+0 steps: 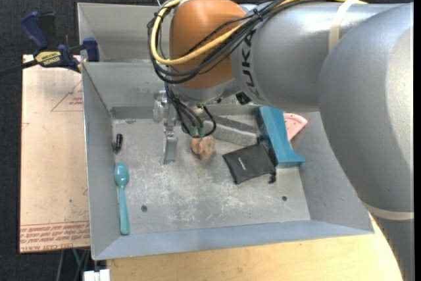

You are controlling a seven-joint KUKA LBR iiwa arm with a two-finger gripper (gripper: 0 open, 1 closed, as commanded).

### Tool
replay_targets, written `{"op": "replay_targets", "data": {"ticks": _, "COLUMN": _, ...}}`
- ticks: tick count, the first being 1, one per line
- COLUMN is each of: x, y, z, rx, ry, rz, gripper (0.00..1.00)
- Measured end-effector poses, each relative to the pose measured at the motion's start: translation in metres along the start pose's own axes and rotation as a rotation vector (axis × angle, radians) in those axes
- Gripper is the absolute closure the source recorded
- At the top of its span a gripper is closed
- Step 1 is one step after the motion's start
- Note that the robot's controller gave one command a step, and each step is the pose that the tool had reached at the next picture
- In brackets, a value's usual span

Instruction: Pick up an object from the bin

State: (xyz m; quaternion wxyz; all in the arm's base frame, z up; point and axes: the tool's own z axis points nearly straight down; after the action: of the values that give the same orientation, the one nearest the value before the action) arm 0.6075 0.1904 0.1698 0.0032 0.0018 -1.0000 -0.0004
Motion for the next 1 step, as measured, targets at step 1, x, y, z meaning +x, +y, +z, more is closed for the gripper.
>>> {"op": "replay_targets", "data": {"ticks": 1, "x": -0.0021, "y": -0.0007, "z": -0.0046, "rx": -0.001, "ry": -0.008, "rz": 0.003, "gripper": 0.0}}
